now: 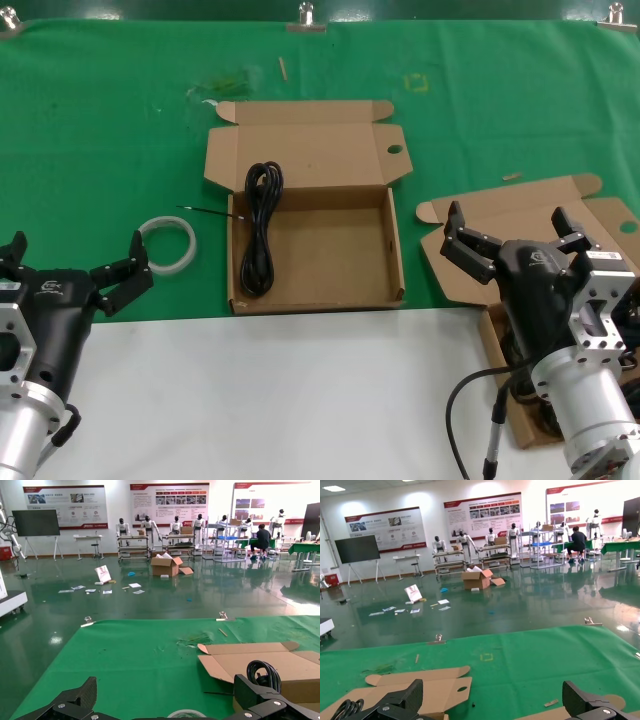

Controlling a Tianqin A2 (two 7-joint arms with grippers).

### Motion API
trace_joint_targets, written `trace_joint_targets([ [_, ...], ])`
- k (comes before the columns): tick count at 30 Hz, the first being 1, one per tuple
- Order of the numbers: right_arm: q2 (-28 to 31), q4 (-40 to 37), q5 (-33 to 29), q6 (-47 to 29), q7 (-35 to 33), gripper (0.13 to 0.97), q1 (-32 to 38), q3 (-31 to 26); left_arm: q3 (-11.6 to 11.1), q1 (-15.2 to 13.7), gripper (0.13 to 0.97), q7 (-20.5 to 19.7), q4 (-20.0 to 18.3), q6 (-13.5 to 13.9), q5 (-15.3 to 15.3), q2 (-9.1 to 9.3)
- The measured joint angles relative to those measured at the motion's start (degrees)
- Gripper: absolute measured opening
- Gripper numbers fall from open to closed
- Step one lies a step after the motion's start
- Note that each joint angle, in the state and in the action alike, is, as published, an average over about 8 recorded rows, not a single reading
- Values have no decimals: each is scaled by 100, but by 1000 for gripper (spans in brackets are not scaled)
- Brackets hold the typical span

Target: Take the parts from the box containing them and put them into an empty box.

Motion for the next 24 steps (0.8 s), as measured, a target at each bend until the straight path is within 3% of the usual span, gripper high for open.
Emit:
trace_joint_targets([
  [24, 0, 0, 0, 0, 0, 966, 0, 0, 0, 0, 965, 0, 0, 0, 0, 0],
])
